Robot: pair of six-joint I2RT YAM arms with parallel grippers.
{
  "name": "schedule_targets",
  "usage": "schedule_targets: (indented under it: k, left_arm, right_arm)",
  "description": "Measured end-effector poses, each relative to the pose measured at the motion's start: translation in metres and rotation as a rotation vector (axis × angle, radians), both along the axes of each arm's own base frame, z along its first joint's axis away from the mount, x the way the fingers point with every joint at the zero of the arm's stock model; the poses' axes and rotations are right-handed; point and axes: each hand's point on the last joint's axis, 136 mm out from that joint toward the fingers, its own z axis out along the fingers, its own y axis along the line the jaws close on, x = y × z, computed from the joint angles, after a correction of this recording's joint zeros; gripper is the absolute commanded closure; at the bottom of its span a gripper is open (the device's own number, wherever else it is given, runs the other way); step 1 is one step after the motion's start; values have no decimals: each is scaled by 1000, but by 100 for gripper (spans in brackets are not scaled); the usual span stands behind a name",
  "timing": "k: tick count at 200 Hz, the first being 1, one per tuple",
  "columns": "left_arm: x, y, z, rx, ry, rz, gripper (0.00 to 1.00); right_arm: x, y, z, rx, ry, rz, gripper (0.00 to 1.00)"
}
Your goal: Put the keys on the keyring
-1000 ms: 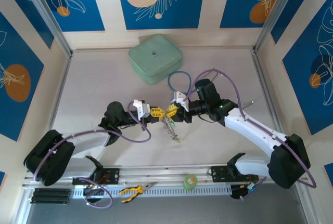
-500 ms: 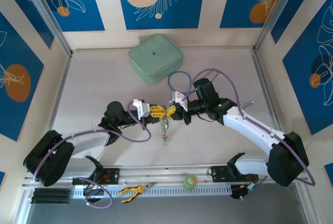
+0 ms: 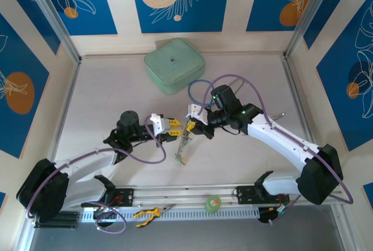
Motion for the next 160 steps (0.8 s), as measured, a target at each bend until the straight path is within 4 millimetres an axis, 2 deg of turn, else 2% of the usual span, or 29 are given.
schedule_targets:
  k: [45, 84, 108, 127, 136, 160]
  left_arm:
    - [3, -2, -2, 31, 1, -5, 80]
    - [1, -4, -2, 46, -3, -33, 100]
    - [-1, -4, -3, 50, 1, -40, 100]
    - [-1, -5, -2, 48, -5, -42, 100]
    - [-1, -4, -3, 50, -3, -40, 100]
    - [-1, -3, -5, 40, -4, -31, 100]
  right_arm:
    - [-5, 6, -3, -86, -38, 46, 100]
    - [-3, 7, 0, -149, -86, 59, 100]
    - [-3, 6, 0, -157, -88, 63, 100]
    - [1, 4, 1, -147, -83, 39, 73]
    - [4, 3, 3, -124, -86, 13, 70]
    - [8, -9, 4, -73, -105, -58, 69]
